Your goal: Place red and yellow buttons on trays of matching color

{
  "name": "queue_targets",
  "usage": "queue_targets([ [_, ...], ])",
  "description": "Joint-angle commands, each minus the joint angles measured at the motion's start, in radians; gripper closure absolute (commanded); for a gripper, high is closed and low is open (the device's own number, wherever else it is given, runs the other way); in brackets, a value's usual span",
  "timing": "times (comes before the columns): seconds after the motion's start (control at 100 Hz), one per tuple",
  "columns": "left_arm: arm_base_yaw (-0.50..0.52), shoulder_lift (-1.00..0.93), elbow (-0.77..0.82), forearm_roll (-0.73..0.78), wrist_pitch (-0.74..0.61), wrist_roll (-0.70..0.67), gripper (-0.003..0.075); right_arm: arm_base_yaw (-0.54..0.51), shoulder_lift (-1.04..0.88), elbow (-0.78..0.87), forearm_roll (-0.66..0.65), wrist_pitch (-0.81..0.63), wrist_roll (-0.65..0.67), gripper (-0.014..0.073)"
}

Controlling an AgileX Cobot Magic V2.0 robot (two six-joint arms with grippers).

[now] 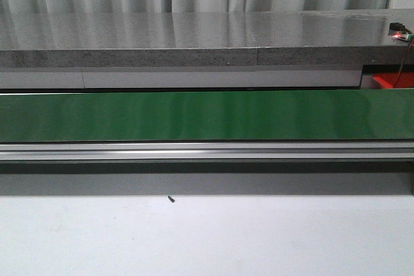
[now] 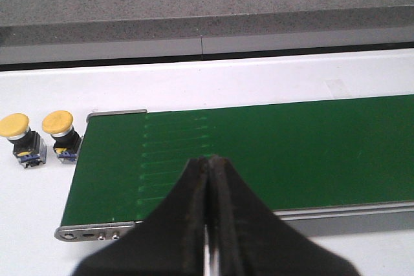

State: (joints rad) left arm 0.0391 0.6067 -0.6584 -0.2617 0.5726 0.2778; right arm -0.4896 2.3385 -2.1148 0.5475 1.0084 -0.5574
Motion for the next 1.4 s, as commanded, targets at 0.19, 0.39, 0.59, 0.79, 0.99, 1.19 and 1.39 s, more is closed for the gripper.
queue_targets([
  [0.19, -0.005, 0.0, -0.028, -0.015, -0.07, -0.001, 0.074, -0.002, -0.056, -0.034, 0.043, -0.037, -0.009, 0.0358],
  [0.39, -0.005, 0.0, -0.028, -0.015, -0.07, -0.001, 0.074, -0.002, -0.056, -0.034, 0.042, -0.033, -0.009, 0.0191],
  [0.59, -0.005, 0.0, -0.028, -0.018, -0.07, -0.001, 0.074, -0.004, -0.056, -0.034, 0.042, -0.038, -0.009, 0.0142],
  [0.79, -0.005, 0.0, -0.028, -0.019, -0.068, -0.001, 0.074, -0.018, -0.074, -0.045, 0.042, -0.042, -0.009, 0.0142],
  [0.99, -0.005, 0.0, -0.028, -0.022, -0.068, -0.001, 0.074, -0.022, -0.169, -0.047, 0.049, -0.047, -0.009, 0.0142],
  [1.19, -0.005, 0.0, -0.028, -0.022, -0.068, -0.001, 0.074, 0.033, -0.286, -0.047, 0.046, -0.04, -0.009, 0.0142],
  [1.39, -0.005, 0.0, -0.028, -0.022, -0.068, -0.001, 0.074, 0.157, -0.405, -0.047, -0.076, -0.014, 0.017, 0.0142],
])
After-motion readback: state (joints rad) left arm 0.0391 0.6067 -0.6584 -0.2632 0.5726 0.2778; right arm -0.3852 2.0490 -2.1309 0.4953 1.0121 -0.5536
